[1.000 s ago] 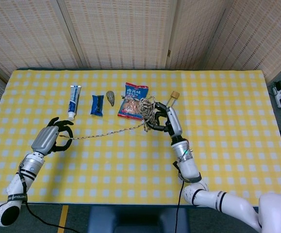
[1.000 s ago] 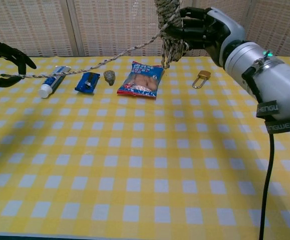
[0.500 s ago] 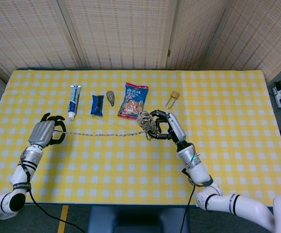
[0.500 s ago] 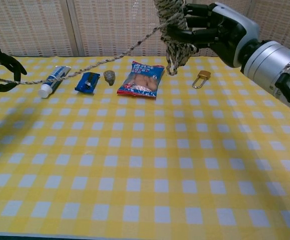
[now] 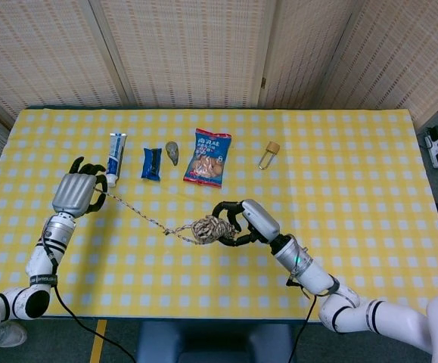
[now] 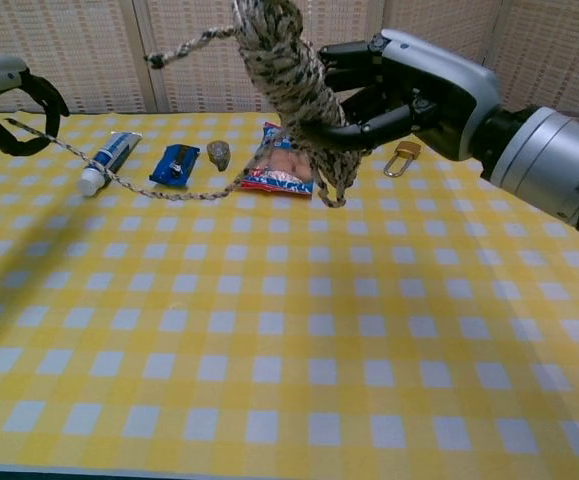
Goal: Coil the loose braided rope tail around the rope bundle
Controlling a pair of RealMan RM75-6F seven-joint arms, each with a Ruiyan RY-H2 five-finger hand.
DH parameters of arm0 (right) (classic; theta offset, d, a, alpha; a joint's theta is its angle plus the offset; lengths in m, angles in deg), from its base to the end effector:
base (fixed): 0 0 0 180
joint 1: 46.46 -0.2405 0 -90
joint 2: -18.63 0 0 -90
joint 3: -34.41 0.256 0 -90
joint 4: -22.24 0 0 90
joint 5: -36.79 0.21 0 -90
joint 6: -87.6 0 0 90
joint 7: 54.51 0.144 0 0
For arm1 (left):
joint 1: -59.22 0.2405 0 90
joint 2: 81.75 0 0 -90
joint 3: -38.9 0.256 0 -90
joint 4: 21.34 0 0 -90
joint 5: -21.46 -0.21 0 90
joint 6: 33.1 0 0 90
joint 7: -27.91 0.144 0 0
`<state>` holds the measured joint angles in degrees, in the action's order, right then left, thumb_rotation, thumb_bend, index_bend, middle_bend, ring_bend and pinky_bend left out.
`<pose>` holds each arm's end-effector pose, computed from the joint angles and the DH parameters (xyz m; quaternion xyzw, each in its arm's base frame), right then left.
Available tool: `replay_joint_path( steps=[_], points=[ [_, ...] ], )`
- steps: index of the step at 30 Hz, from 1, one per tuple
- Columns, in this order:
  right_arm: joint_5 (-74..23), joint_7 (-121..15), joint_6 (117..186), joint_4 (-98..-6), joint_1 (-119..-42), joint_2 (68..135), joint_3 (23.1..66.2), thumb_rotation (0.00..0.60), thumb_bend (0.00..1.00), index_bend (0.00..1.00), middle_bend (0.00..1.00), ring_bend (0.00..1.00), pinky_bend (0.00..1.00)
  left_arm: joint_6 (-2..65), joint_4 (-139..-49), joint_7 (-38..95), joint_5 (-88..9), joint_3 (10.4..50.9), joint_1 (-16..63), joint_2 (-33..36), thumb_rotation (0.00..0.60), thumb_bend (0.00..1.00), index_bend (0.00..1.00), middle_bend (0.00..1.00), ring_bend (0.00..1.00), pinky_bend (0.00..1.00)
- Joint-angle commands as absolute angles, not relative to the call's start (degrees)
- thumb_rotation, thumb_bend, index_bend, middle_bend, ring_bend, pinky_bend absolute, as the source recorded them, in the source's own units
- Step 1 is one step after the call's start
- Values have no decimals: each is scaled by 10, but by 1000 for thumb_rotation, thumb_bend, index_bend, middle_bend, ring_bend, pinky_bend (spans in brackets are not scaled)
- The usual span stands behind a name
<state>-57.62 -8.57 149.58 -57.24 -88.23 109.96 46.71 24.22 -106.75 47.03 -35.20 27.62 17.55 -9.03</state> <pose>-0.0958 -0.3301 -0.0078 0.5906 -0.5379 0.5975 0.0698 -0.2006 0.3852 0.0984 -0.6877 -0.3482 -0.3361 0.5412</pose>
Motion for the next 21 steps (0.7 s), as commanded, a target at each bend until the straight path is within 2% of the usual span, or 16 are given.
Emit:
replay_joint_path(
  steps=[1,14,21],
  points=[
    [-578,-111,1476,-579,-895,1092,454,600,559,893,716,801,652,261,-1099,502,-362,265,161,-100,600,558,619,262,204,0],
    [-439,-286,1376,-652,-930,1120,471,600,560,912,736,828,677,291,-1210,524,-416,235,131,-114,600,557,594,256,201,0],
    [-344,-356,1348,-672,-940,1150,485,600,560,918,742,826,685,302,-1253,532,-446,229,120,-113,600,558,593,254,201,0]
  ],
)
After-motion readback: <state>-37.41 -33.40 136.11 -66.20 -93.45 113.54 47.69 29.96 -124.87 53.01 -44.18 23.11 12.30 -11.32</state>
